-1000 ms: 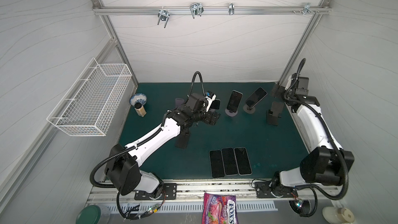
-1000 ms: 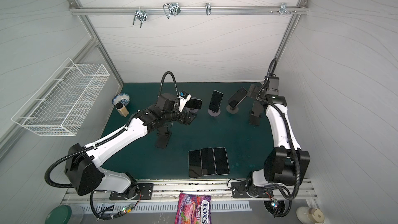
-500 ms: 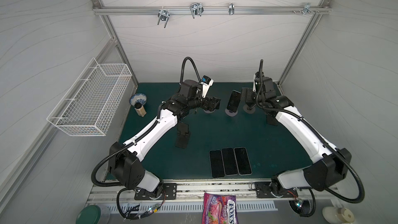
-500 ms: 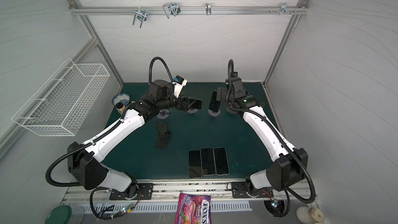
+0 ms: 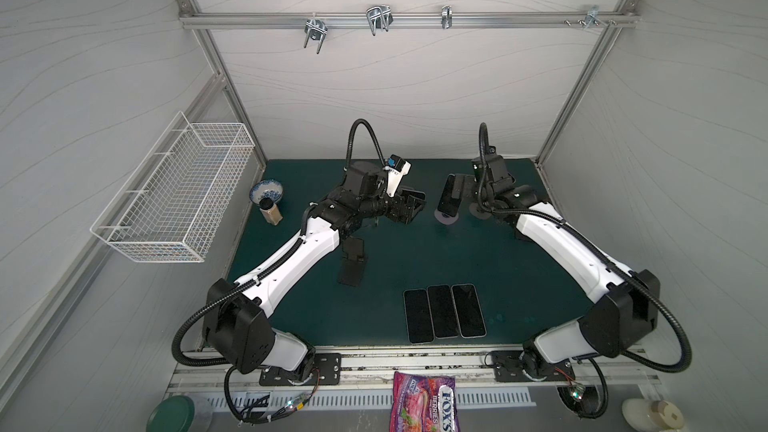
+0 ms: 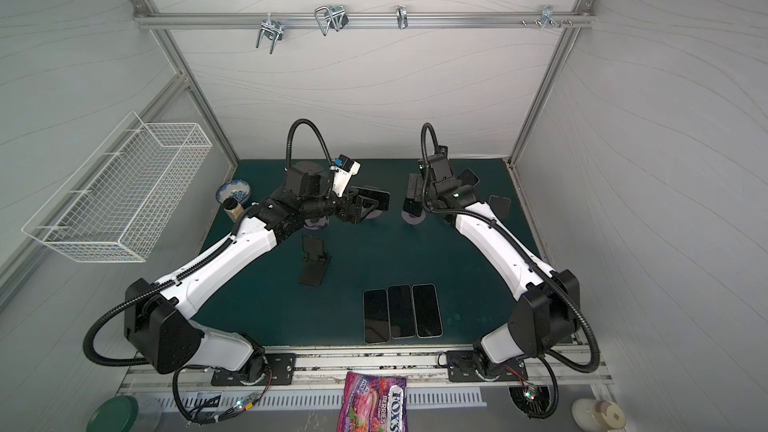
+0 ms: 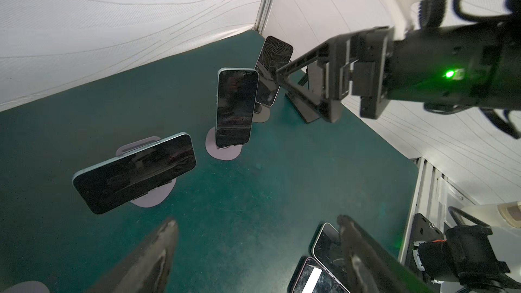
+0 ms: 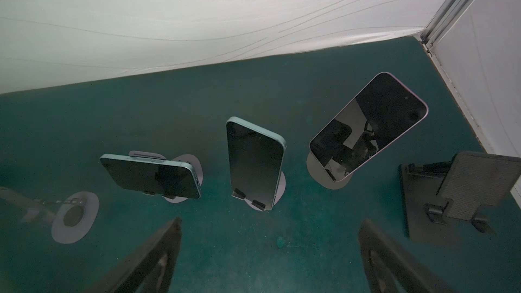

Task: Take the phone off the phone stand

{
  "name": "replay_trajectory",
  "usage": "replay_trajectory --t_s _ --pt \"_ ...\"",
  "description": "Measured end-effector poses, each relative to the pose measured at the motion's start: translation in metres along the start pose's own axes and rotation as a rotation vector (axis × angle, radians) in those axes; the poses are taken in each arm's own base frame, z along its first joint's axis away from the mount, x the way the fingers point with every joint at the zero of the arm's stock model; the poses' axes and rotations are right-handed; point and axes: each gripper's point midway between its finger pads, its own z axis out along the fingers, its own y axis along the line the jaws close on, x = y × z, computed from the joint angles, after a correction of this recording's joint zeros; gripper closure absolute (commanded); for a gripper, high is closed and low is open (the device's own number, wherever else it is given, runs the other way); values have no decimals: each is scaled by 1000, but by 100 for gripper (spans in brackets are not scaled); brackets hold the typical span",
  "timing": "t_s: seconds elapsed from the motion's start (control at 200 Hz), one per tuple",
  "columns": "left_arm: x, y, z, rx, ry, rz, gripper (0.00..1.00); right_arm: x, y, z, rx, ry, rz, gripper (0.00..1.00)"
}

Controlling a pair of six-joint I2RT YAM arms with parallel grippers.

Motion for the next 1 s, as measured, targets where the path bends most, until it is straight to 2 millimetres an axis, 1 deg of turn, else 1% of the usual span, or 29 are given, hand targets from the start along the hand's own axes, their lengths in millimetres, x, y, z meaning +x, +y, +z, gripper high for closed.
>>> replay_trajectory --t_s 0.175,0.26,0.37,0.475,0.61,0.73,1.0 --pt "-2 -1 -4 -7 -11 9 10 15 9 21 17 41 -2 8" --pt "-2 1 -4 -16 -11 11 10 18 12 27 38 43 -1 8" --pt "-2 4 -4 -33 -12 13 10 16 15 34 77 30 8 8" --pt "-2 7 -4 -51 -13 14 10 14 16 41 108 19 19 10" --pt "-2 10 -5 -70 -14 13 10 19 15 51 146 25 25 11" --pt "-2 12 -5 -80 -15 13 10 22 15 60 175 26 24 10" --pt "-3 14 -5 -89 -17 5 10 15 19 75 216 4 35 8"
